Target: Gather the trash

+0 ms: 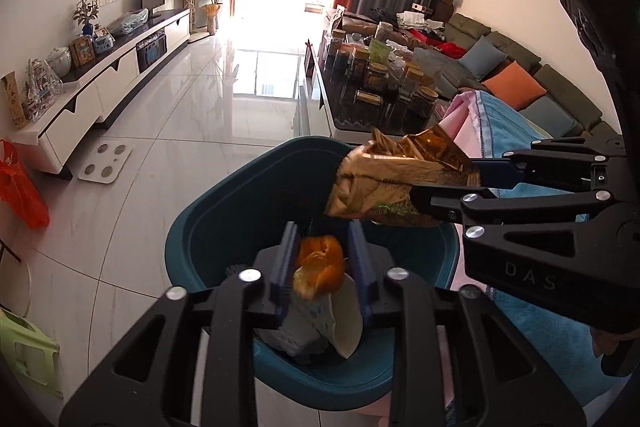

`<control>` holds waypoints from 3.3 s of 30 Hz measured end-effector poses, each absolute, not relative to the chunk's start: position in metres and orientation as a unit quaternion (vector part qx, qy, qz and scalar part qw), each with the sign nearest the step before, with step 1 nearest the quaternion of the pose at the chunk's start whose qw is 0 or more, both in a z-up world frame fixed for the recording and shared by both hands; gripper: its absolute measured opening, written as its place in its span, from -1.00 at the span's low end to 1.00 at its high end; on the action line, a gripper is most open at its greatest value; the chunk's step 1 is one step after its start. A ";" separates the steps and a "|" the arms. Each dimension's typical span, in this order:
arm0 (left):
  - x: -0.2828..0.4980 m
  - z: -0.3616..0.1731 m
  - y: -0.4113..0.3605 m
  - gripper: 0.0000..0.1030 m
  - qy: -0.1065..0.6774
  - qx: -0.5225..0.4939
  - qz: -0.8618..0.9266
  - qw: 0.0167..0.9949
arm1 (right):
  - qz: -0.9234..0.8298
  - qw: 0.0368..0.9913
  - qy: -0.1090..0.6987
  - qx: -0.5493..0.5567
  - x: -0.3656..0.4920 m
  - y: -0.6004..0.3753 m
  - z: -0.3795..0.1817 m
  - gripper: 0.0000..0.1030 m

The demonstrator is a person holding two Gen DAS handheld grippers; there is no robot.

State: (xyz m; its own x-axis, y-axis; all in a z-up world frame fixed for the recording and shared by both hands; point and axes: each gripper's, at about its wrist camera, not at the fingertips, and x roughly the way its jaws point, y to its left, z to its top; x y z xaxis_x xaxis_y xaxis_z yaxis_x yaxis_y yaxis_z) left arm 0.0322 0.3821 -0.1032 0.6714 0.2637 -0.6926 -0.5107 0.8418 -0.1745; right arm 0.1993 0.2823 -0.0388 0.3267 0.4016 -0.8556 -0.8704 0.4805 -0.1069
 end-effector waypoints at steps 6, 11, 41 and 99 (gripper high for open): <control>0.027 -0.102 0.383 0.02 0.335 -0.178 0.225 0.898 | 0.426 0.765 0.395 -0.279 0.200 0.278 -0.033 0.12; 0.020 -0.090 0.376 0.26 0.321 -0.169 0.235 0.902 | 0.431 0.774 0.383 -0.261 0.201 0.269 -0.022 0.22; 0.035 0.028 0.172 0.89 0.240 -0.080 0.143 0.957 | 0.259 0.911 0.309 -0.087 0.215 -0.024 0.033 0.86; -0.066 0.007 -0.002 0.89 0.193 -0.003 -0.001 0.981 | 0.014 0.983 0.182 0.007 0.040 -0.224 0.000 0.87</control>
